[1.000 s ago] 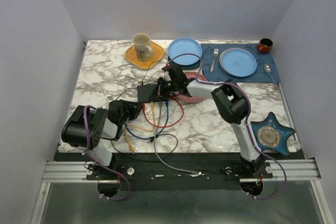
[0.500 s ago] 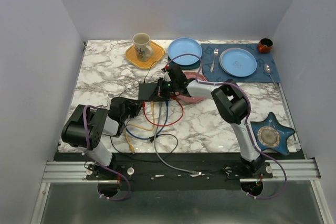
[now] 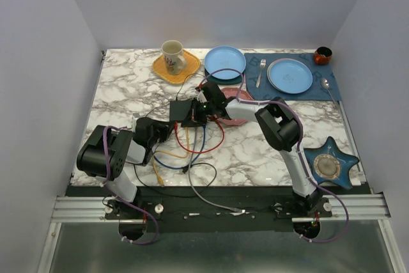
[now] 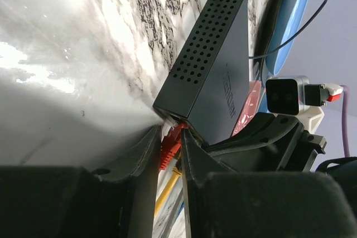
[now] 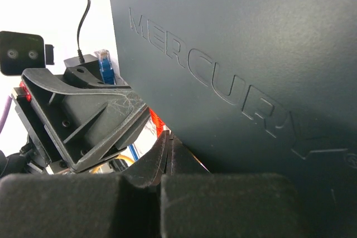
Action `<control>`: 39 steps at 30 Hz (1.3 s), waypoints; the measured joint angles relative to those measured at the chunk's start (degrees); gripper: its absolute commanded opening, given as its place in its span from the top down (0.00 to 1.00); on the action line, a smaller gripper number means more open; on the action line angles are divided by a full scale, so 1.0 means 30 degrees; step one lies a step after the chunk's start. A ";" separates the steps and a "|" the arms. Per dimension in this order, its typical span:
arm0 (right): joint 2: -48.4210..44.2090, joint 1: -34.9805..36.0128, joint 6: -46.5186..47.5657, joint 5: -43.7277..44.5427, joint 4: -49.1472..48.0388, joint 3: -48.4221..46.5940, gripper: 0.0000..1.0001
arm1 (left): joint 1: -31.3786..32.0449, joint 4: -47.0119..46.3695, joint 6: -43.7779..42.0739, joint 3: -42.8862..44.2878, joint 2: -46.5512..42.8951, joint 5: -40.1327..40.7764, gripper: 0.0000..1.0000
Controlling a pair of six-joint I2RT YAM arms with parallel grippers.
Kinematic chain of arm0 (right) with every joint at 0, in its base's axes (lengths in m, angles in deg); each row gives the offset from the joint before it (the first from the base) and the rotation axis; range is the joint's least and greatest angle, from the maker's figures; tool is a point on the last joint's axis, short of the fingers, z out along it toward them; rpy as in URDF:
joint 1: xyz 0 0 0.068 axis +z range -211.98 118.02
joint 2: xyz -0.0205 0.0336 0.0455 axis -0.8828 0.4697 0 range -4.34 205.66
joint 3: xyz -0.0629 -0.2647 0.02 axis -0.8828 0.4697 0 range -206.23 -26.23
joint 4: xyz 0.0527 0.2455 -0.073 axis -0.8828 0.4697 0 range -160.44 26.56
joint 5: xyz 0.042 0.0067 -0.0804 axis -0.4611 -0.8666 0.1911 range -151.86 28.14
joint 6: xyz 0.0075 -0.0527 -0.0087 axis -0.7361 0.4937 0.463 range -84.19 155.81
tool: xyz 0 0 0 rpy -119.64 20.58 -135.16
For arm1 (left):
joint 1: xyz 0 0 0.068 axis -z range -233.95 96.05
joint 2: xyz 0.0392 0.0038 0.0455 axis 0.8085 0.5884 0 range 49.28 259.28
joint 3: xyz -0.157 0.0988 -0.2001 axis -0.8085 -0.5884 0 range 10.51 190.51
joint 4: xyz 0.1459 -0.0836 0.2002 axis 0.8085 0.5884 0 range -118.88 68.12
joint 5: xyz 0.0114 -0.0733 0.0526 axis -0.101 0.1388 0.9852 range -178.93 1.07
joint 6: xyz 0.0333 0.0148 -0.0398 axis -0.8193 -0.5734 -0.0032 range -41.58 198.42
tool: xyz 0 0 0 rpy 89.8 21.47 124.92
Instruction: Pull the plug from the switch port
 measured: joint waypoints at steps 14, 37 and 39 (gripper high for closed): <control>-0.0444 -0.0379 0.1413 0.1559 0.1931 -0.1821 0.99 | 0.0007 -0.0080 0.0000 -0.0080 0.0022 0.0036 0.74; 0.0867 -0.1144 0.2368 0.1843 0.3293 -0.3869 0.99 | 0.0036 -0.0481 -0.0073 -0.0168 -0.0102 0.0087 0.77; 0.0867 -0.1144 0.2448 0.1843 0.3293 -0.3861 0.99 | 0.0036 0.0189 -0.0153 -0.0102 -0.0372 0.0153 0.59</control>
